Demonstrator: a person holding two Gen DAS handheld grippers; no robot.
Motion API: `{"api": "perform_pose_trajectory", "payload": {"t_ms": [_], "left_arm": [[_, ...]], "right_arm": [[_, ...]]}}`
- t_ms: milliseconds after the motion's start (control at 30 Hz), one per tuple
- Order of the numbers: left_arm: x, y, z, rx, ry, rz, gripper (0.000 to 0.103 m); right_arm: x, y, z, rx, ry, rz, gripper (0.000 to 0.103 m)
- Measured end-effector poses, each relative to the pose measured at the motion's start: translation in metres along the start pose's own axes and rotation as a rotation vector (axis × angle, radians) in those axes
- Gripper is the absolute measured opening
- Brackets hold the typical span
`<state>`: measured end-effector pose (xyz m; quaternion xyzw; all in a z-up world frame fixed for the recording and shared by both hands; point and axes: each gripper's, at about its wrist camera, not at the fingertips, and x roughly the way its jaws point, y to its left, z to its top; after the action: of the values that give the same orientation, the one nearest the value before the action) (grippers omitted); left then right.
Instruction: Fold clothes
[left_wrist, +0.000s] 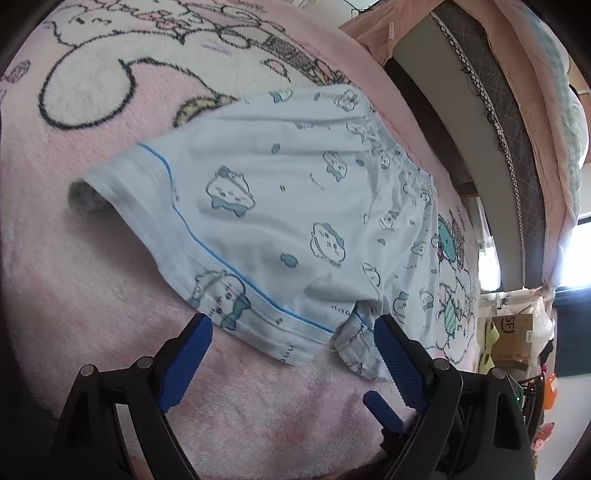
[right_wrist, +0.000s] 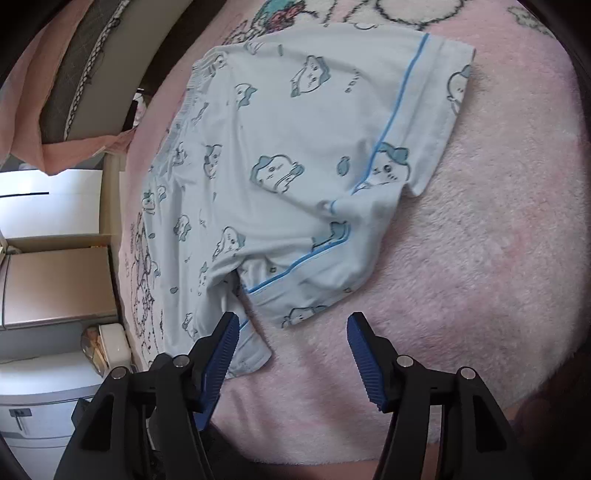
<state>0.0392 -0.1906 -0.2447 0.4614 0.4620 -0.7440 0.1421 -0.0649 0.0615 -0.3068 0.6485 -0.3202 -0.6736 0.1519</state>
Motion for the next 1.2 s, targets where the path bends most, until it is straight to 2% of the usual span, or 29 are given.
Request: {"api": "perform_pose_trajectory", "payload": {"t_ms": [267,433,667,800,933,1200], "left_arm": [[0.022,0.003,0.000,-0.070,0.045,-0.097,0.090],[0.033,0.009,-0.001,-0.132,0.057,-0.106,0.090],[0.037,0.003,0.004,-0.107,0.060,-0.087,0.091],[0.040,-0.003,0.006,-0.085,0.067,-0.080,0.098],[0.042,-0.005,0.008,-0.080,0.067,-0.081,0.098],[0.042,-0.004,0.007,-0.074,0.060,-0.073,0.096]], "right_arm": [[0.018,0.011,-0.005,-0.026,0.033,0.000,0.062],[0.025,0.015,-0.005,-0.034,0.028,0.017,0.063],[0.035,0.011,0.001,-0.004,0.050,0.053,0.063],[0.034,0.007,0.004,0.003,0.053,0.068,0.063],[0.034,0.007,0.006,0.000,0.052,0.083,0.066],[0.031,-0.001,0.005,0.015,0.042,0.117,0.064]]}}
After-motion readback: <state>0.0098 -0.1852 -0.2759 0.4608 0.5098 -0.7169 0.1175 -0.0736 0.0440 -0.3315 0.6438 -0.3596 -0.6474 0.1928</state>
